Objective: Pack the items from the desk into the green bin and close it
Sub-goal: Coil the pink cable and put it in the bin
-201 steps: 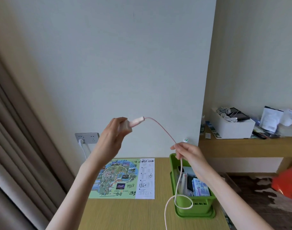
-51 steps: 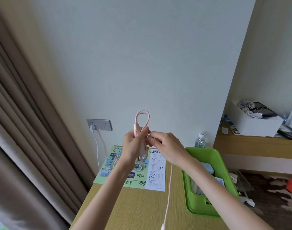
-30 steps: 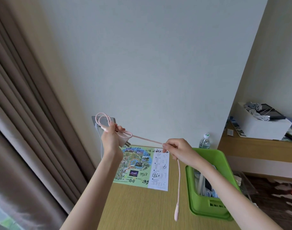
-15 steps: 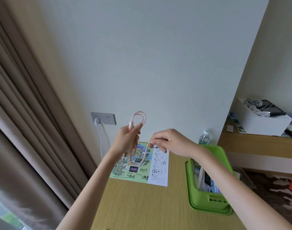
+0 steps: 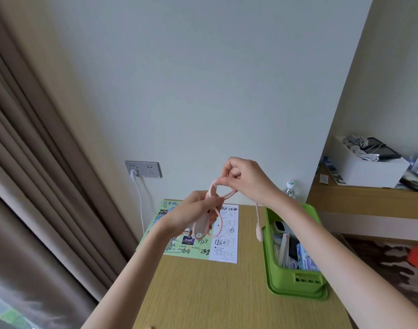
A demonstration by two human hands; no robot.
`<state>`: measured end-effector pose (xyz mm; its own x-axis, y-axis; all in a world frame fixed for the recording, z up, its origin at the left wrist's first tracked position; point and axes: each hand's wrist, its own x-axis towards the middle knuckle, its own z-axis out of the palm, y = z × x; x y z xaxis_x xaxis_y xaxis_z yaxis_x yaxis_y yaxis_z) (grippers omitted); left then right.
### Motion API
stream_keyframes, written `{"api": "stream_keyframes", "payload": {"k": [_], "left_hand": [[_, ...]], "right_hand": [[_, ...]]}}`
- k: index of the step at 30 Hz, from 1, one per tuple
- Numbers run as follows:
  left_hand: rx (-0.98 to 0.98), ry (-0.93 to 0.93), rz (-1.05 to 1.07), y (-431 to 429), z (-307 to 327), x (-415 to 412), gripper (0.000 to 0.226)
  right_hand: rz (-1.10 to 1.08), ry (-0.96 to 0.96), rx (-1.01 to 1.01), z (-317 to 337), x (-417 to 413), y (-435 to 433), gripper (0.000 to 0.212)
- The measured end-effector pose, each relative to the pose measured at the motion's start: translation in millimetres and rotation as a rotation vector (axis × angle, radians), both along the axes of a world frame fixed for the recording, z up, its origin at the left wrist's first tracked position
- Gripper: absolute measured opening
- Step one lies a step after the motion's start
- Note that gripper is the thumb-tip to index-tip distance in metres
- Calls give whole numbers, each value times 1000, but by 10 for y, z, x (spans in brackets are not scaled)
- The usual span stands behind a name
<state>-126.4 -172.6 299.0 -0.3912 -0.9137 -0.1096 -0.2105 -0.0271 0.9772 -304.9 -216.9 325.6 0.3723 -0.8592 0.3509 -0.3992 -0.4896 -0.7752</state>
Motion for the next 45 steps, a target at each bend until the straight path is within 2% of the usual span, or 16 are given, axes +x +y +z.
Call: {"api": "stream_keyframes", "payload": {"k": [2,6,10,13,18,22,26,29,36,38,41,45], "left_hand": [[42,88,-19,-7,30,23,25],[123,285,-36,-49,82,145,21],[170,477,24,-115,95,268,15],[167,555,73,-134,110,262,13],[37,365,240,-116,114,54,17],[-32,369,352,-103,118,-144,15],[-139,332,299,-70,116,-283,26],[-204,368,263,-46,98,-335,25],[-146,363,392,-59,72,-267,26],[-151,350,405,-81,94,-227,24],[-117,352,379,-84,98,-201,28],[-133,296,314,-63,83,-229,29]], "right_hand": [[-15,-106,51,-1,-46,4,26],[5,-330,290,-76,-258,-13,24],[-4,-368,364,-228,-375,-4,28],[-45,-412,364,-295,-334,12,28],[-61,-419,307,-319,-105,88,28],[-29,-409,271,-289,82,195,31],[-97,-389,196,-245,222,243,35],[-138,-365,169,-241,233,247,40],[-8,-352,409,-244,49,227,45],[29,-358,409,-241,-43,233,37],[65,-253,360,-181,-143,225,25],[34,-209,353,-85,-168,217,28]]}}
